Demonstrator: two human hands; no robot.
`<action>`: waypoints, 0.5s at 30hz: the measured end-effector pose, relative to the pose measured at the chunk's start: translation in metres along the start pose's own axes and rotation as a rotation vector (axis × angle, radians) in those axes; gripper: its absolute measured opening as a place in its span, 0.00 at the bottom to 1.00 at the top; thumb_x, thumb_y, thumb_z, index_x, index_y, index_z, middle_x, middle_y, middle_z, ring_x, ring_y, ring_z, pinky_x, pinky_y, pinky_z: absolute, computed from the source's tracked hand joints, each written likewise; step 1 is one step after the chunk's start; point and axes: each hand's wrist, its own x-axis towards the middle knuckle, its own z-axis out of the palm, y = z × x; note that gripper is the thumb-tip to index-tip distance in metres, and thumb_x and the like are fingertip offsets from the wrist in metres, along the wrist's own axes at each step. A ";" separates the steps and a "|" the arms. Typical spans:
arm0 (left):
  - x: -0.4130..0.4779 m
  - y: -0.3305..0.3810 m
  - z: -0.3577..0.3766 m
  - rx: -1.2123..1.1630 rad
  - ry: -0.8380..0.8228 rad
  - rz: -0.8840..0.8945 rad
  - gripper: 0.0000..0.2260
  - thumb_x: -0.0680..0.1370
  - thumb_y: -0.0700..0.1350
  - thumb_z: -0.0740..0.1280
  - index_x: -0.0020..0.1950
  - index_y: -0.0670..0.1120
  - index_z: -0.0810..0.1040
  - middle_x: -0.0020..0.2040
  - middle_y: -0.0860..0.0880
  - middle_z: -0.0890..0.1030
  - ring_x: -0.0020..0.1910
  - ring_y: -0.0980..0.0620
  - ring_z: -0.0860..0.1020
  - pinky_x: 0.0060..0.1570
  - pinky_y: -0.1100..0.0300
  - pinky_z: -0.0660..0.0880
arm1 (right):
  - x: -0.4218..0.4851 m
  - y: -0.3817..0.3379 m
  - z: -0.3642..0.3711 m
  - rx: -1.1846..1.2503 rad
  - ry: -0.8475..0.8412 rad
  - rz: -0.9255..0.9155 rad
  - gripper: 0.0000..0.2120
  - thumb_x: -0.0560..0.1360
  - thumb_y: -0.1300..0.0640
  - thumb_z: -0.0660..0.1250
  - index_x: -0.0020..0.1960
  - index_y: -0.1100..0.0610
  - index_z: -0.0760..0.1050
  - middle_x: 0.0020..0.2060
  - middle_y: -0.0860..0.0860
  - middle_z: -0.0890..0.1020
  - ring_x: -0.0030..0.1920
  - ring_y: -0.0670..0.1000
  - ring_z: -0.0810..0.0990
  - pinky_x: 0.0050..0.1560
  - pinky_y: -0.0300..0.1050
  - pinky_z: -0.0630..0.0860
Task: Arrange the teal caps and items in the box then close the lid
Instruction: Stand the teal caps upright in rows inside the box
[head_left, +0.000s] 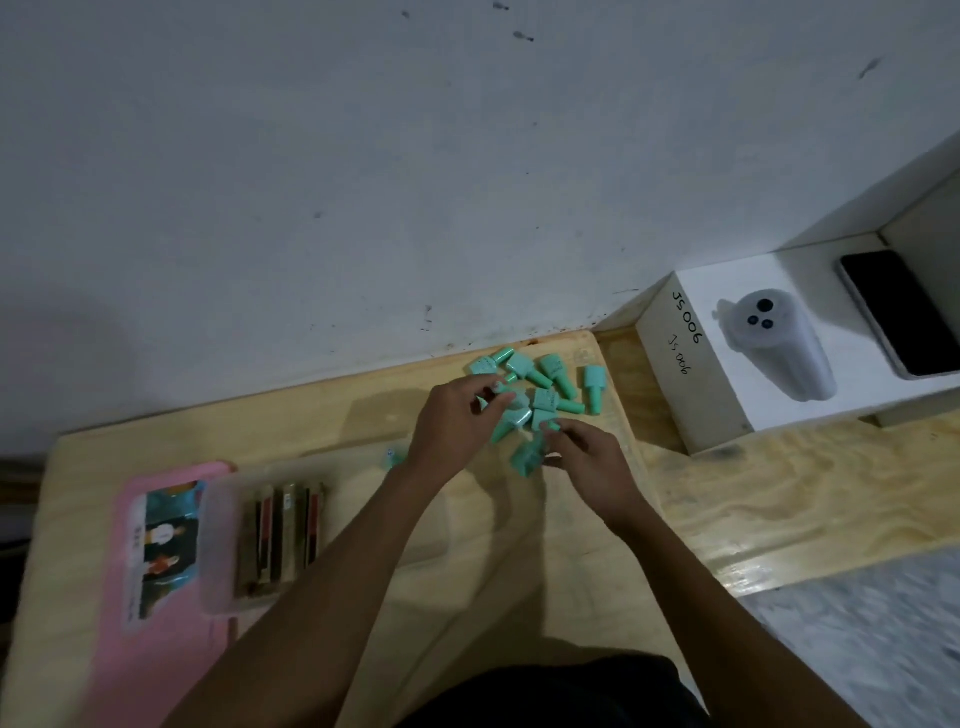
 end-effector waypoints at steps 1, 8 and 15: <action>-0.008 0.000 -0.008 -0.041 0.014 -0.008 0.09 0.74 0.49 0.72 0.50 0.47 0.84 0.39 0.53 0.83 0.34 0.57 0.77 0.38 0.63 0.74 | -0.006 -0.006 0.002 0.113 -0.016 0.023 0.09 0.79 0.59 0.63 0.54 0.58 0.81 0.49 0.51 0.84 0.50 0.50 0.84 0.52 0.51 0.82; -0.066 -0.019 -0.064 -0.162 0.137 -0.073 0.05 0.74 0.47 0.72 0.48 0.48 0.84 0.39 0.51 0.83 0.33 0.61 0.76 0.36 0.65 0.74 | -0.033 -0.025 0.047 0.134 -0.118 -0.095 0.09 0.80 0.60 0.61 0.57 0.59 0.78 0.53 0.54 0.81 0.53 0.51 0.81 0.51 0.49 0.81; -0.102 -0.056 -0.099 -0.088 0.178 -0.129 0.07 0.74 0.49 0.72 0.50 0.50 0.84 0.39 0.54 0.84 0.35 0.61 0.78 0.36 0.70 0.72 | -0.032 -0.018 0.093 -0.314 -0.112 -0.334 0.09 0.78 0.56 0.66 0.58 0.53 0.79 0.51 0.47 0.81 0.50 0.42 0.81 0.48 0.36 0.79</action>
